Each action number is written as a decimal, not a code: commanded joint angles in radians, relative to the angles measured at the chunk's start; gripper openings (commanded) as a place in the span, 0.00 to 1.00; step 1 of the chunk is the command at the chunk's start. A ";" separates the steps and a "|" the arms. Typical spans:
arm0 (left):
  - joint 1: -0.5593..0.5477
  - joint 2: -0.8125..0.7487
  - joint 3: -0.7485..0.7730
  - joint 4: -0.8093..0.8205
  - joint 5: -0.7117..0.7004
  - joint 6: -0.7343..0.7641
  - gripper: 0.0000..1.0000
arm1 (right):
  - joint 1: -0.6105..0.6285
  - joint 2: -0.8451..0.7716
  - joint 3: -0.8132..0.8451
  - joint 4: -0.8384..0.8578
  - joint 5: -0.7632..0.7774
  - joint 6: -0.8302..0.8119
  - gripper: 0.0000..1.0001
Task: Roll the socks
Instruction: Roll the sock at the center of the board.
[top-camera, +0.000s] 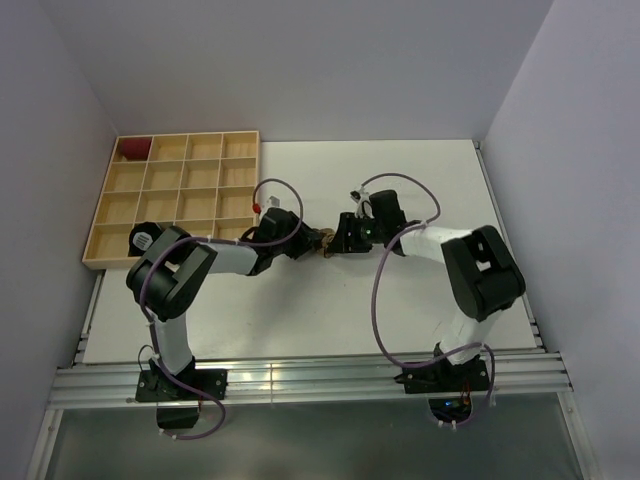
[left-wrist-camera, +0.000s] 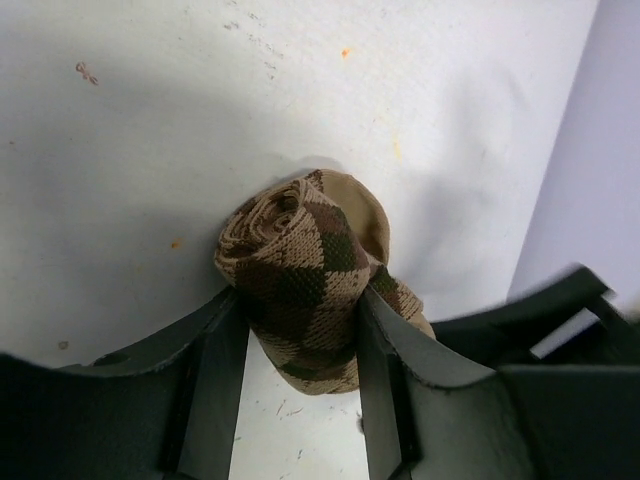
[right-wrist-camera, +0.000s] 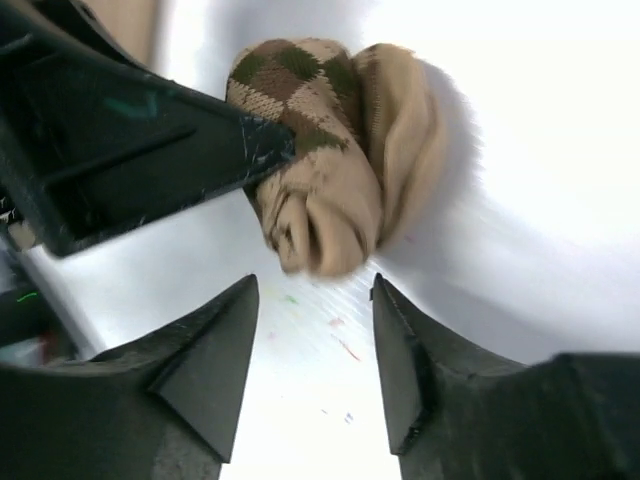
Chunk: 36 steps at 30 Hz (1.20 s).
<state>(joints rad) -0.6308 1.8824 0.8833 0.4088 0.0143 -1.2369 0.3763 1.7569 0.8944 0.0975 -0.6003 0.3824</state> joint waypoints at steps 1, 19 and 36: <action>0.002 0.053 0.029 -0.324 -0.024 0.105 0.24 | 0.035 -0.149 -0.051 0.016 0.261 -0.109 0.58; 0.016 0.041 0.161 -0.527 0.012 0.211 0.24 | 0.417 -0.211 -0.143 0.269 0.783 -0.482 0.73; 0.034 0.064 0.183 -0.538 0.056 0.229 0.24 | 0.434 -0.019 -0.088 0.363 0.907 -0.562 0.73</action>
<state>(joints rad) -0.6041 1.8915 1.0847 0.0429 0.0937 -1.0771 0.8059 1.7061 0.7551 0.4019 0.2531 -0.1482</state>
